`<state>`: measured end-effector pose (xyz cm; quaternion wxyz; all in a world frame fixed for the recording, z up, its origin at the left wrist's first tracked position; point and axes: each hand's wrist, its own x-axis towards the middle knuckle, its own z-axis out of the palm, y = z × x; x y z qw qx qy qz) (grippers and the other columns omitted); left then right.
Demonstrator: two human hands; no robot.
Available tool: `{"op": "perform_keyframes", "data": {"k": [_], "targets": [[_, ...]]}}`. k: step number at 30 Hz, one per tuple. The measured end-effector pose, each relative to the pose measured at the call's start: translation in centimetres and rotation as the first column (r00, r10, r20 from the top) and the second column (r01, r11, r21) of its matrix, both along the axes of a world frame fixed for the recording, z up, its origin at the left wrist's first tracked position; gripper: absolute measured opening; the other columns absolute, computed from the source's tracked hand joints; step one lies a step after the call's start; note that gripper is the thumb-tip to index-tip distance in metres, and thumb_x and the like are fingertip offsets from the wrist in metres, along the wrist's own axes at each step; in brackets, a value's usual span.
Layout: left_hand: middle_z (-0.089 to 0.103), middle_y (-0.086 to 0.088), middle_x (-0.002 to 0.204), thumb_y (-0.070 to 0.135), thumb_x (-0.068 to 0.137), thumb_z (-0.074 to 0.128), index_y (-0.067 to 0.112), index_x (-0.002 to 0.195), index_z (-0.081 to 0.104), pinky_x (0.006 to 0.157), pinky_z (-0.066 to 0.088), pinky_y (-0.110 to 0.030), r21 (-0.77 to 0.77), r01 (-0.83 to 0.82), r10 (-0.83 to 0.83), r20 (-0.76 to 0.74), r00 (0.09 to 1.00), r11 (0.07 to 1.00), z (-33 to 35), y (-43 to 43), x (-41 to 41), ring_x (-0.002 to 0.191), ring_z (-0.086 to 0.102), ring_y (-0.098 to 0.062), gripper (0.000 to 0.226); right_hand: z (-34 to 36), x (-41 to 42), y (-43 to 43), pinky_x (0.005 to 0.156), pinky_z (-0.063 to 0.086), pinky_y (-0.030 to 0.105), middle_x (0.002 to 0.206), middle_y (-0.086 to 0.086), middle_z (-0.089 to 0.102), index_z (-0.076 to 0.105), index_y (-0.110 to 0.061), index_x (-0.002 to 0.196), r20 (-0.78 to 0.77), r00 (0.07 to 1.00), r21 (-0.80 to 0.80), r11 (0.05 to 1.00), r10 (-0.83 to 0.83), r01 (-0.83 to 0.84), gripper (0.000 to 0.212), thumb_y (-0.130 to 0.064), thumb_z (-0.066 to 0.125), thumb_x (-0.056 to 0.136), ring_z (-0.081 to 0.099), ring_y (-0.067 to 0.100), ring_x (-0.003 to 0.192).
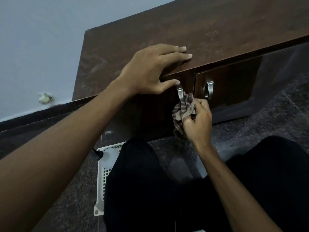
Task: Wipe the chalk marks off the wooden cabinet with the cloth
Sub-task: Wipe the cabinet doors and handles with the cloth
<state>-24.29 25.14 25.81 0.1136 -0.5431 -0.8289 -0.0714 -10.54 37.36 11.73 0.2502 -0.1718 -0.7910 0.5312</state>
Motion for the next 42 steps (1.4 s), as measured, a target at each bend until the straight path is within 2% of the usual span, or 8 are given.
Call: {"op": "perform_keyframes", "data": {"k": [9,15,20,24,28,33,38,42], "targets": [[0.053,0.003,0.154,0.046,0.092,0.068,0.025,0.149,0.053,0.107,0.050,-0.044,0.004,-0.005,0.005,0.013,1.000,1.000,-0.2,-0.1,0.2,0.140,0.051,-0.018,0.063,1.8,-0.7,0.5,0.081,0.043,0.019,0.099,-0.003,0.049,0.066,-0.005,0.094,0.018,0.997,-0.265,0.962,0.076,-0.069,0.020,0.004,0.049,0.087,0.052,0.007,0.090],[0.052,0.004,0.154,0.046,0.092,0.069,0.026,0.150,0.053,0.108,0.049,-0.038,0.009,-0.009,0.009,0.003,1.000,1.000,0.1,0.1,0.2,0.141,0.051,-0.017,0.063,0.0,-0.2,1.7,0.065,0.043,0.033,0.101,-0.011,0.047,0.061,-0.014,0.105,0.123,0.986,0.104,0.986,0.115,-0.128,0.029,-0.005,0.051,0.079,0.051,0.009,0.083],[0.052,0.004,0.155,0.048,0.093,0.069,0.025,0.149,0.054,0.110,0.048,-0.038,0.010,-0.010,0.010,-0.003,1.000,1.000,-0.1,0.0,0.4,0.143,0.049,-0.015,0.063,-1.2,0.4,0.9,0.068,0.051,0.038,0.117,-0.005,0.049,0.056,-0.021,0.133,0.085,0.995,0.238,0.969,0.046,-0.065,0.061,-0.006,0.055,0.073,0.055,0.019,0.100],[0.052,0.004,0.155,0.048,0.093,0.068,0.026,0.149,0.053,0.110,0.049,-0.043,0.007,-0.016,0.016,-0.002,1.000,1.000,-0.1,0.0,0.5,0.143,0.049,-0.016,0.062,-2.0,0.7,0.3,0.058,0.054,0.039,0.122,0.002,0.053,0.058,-0.021,0.132,0.058,0.995,0.346,0.937,-0.079,0.054,0.069,0.002,0.060,0.067,0.051,0.022,0.101],[0.051,0.005,0.156,0.048,0.094,0.068,0.026,0.150,0.052,0.110,0.049,-0.041,-0.004,-0.022,0.022,-0.022,1.000,1.000,-0.1,-0.1,0.6,0.143,0.048,-0.015,0.062,-2.3,0.9,-1.1,0.067,0.056,0.037,0.119,0.005,0.056,0.063,-0.013,0.126,-0.032,0.984,0.280,0.944,-0.175,0.177,0.055,0.005,0.061,0.074,0.054,0.023,0.100],[0.052,0.004,0.155,0.047,0.094,0.069,0.025,0.149,0.053,0.111,0.048,-0.039,0.009,-0.019,0.020,-0.024,1.000,1.000,-0.2,-0.2,0.5,0.143,0.049,-0.014,0.061,-0.7,0.0,-1.3,0.088,0.050,0.029,0.122,0.010,0.066,0.064,-0.003,0.128,-0.337,0.919,0.158,0.950,-0.205,0.270,0.045,0.008,0.059,0.084,0.060,0.023,0.103],[0.053,0.003,0.155,0.047,0.094,0.069,0.024,0.149,0.054,0.110,0.049,-0.042,0.014,-0.012,0.012,-0.020,1.000,1.000,-0.3,-0.1,0.4,0.143,0.050,-0.015,0.061,-1.8,-0.9,-0.5,0.076,0.050,0.027,0.116,0.008,0.068,0.070,-0.010,0.124,-0.408,0.903,0.314,0.908,-0.136,0.279,0.053,0.015,0.058,0.079,0.055,0.026,0.087],[0.053,0.003,0.154,0.046,0.094,0.070,0.024,0.149,0.054,0.110,0.049,-0.043,0.017,-0.012,0.012,-0.008,1.000,1.000,-0.2,-0.1,0.4,0.143,0.049,-0.015,0.061,-5.6,-0.5,0.2,0.066,0.051,0.033,0.107,0.010,0.068,0.070,-0.008,0.121,-0.317,0.938,0.340,0.905,-0.144,0.254,0.049,0.013,0.059,0.079,0.055,0.027,0.087]]}}
